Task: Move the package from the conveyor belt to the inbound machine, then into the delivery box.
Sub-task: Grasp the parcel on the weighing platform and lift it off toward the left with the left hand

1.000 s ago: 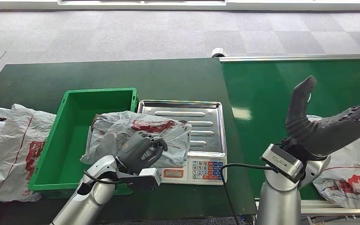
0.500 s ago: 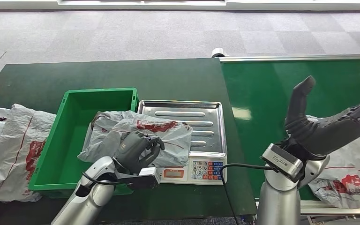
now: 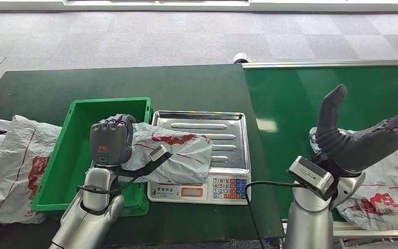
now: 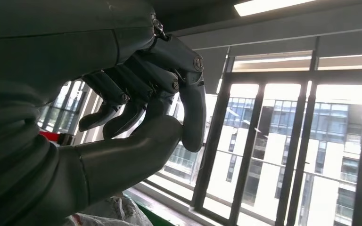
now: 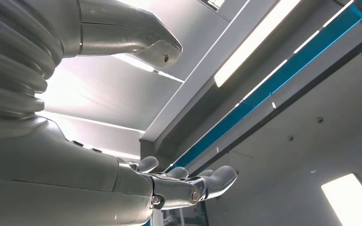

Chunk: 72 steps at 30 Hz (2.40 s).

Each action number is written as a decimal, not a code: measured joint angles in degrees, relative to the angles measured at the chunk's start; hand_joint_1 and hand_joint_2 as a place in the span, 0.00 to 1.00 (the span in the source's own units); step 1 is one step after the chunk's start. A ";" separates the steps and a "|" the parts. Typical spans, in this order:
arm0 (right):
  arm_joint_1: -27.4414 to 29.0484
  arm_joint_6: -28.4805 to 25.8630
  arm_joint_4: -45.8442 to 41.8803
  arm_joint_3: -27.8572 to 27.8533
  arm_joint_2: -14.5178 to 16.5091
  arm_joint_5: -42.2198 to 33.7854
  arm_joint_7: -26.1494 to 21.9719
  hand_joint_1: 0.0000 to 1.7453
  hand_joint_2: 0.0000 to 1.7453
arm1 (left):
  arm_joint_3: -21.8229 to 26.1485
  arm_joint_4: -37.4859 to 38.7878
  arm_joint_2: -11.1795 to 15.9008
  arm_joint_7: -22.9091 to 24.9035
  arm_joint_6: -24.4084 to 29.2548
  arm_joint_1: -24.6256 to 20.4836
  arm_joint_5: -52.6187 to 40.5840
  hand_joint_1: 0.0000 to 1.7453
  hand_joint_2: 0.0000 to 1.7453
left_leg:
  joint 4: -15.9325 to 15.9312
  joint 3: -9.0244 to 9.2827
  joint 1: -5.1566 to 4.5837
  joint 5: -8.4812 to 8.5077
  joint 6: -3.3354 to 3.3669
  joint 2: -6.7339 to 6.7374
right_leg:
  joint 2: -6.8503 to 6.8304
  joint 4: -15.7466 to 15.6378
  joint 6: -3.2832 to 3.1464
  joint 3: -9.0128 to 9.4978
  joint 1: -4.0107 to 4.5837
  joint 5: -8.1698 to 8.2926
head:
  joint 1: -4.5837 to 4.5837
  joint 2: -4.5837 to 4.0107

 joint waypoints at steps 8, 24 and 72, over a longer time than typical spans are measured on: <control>-0.03 0.00 -0.04 -0.01 0.00 1.45 1.71 0.00 1.00 | -2.43 2.41 3.10 13.61 -0.92 -3.28 0.01 0.43 1.00 | 0.00 0.00 0.01 0.01 -0.01 0.00 | -0.01 0.00 0.00 0.00 0.01 0.00 | 0.00 0.00; -0.02 0.00 -0.19 -0.01 0.00 2.39 2.89 0.00 1.00 | 0.72 -0.63 0.63 -8.19 10.35 -0.80 21.38 0.00 1.00 | 0.00 -0.01 0.00 -0.01 0.01 0.00 | 0.01 -0.01 0.00 0.01 0.00 0.00 | -0.01 0.00; -0.06 0.00 3.11 -0.17 -0.02 -0.27 -1.04 0.00 1.00 | -4.09 8.18 0.89 -33.41 -28.20 -2.19 35.30 0.00 1.00 | -0.01 0.15 0.00 0.01 0.01 -0.03 | -0.05 -0.01 -0.01 0.18 0.00 -0.01 | 0.00 0.00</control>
